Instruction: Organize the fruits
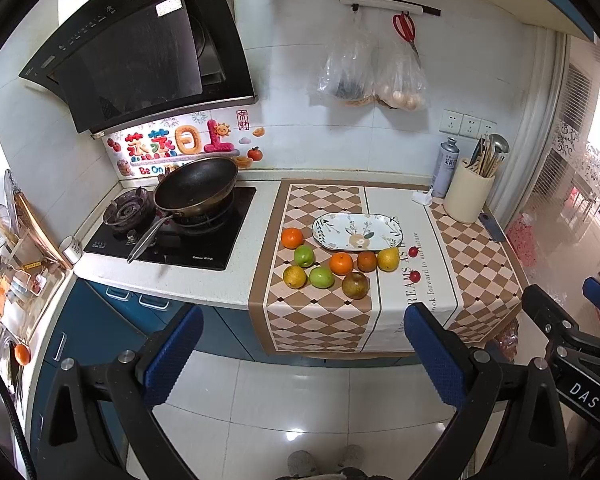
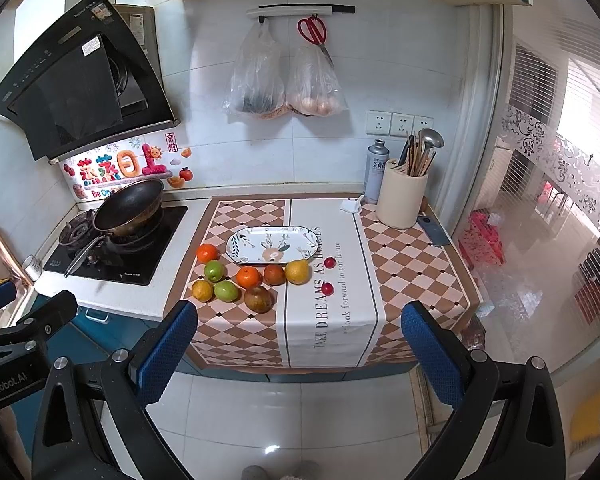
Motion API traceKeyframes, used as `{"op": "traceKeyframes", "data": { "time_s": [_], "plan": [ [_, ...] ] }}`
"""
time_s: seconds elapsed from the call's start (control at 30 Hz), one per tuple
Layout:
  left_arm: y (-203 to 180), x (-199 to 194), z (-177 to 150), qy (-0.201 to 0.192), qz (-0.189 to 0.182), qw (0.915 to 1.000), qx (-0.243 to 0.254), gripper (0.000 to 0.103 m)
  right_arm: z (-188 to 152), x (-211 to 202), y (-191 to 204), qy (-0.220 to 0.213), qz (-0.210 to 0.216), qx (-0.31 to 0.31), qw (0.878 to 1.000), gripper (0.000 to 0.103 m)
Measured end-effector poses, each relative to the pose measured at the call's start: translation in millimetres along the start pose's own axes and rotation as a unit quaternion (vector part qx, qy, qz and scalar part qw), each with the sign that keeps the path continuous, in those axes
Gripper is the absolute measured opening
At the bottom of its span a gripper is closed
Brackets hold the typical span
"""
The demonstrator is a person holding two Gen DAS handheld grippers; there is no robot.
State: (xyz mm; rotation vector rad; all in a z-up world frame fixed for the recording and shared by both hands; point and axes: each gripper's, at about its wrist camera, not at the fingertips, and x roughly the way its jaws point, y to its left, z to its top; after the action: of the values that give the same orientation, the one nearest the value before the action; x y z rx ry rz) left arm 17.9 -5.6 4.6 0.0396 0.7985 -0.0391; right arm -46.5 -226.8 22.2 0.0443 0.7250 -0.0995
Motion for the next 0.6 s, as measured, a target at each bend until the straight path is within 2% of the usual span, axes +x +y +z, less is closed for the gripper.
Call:
{"op": "traceKeyframes", "data": {
  "time_s": [0.6],
  "plan": [
    [-3.8,5.4,5.6,-0.001,0.002,1.0000,0.001,0.103,4.0,4.1,6.3,0.001,0.002,0.004,1.000,0.103]
  ]
}}
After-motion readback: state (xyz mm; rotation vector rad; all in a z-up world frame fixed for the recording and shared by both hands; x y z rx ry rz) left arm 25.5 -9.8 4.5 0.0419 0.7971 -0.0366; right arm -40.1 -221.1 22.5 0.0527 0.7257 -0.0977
